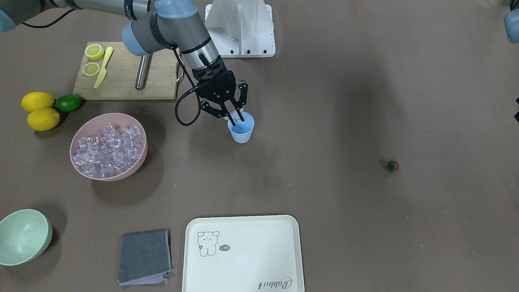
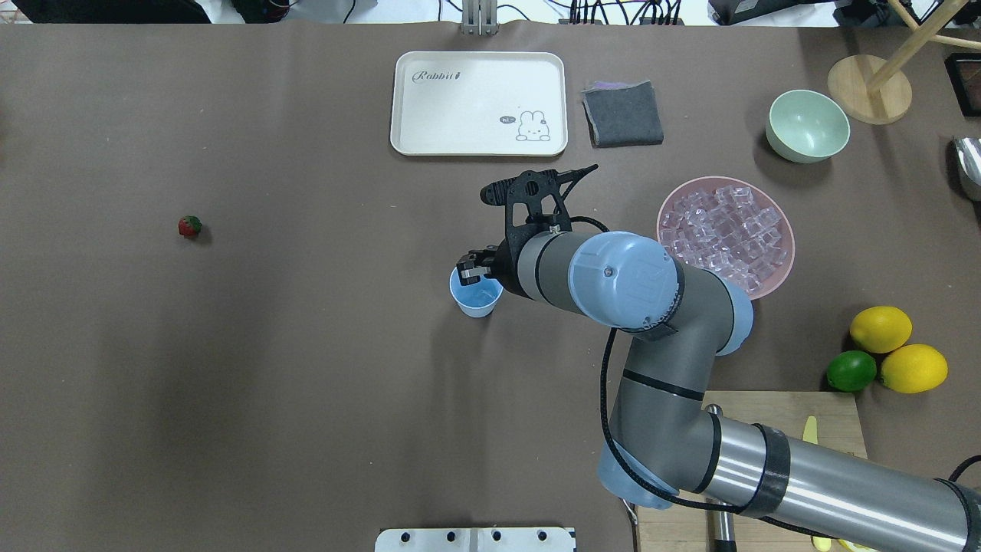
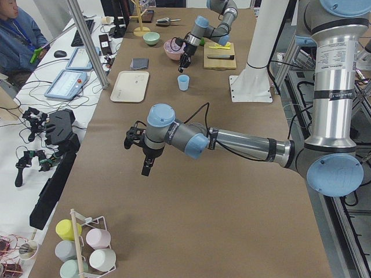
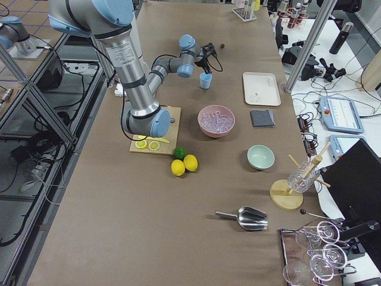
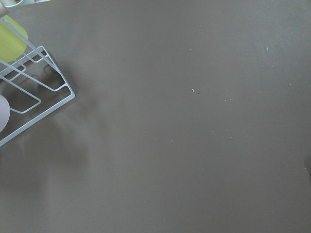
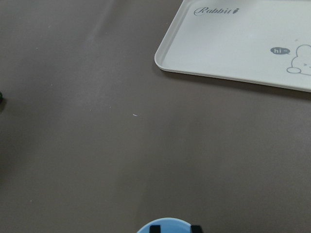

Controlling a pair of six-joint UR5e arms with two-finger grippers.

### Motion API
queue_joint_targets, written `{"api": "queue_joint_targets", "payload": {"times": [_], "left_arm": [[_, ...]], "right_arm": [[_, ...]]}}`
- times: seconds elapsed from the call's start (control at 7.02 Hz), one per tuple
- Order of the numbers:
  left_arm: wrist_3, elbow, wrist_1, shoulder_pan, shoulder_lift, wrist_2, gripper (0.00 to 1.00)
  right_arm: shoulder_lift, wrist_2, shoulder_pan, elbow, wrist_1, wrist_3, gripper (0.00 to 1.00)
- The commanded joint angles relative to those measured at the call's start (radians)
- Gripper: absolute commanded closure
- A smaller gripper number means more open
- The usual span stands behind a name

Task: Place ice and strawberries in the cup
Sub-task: 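Open the right gripper to drop the ice cube into the cup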

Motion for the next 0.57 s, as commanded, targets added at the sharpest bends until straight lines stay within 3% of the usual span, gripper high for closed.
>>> {"api": "queue_joint_targets", "payload": {"times": [0.0,0.43], "left_arm": [[-0.001,0.001,-0.001,0.0,0.003,0.0,0.02],[-0.001,0.001,-0.001,0.0,0.003,0.0,0.02]], "right_arm": [[0.009,-0.001,0.0,-0.018,0.0,-0.001,1.0],[0.032,-0.001,-0.005,-0.035,0.0,-0.001,0.99]]}}
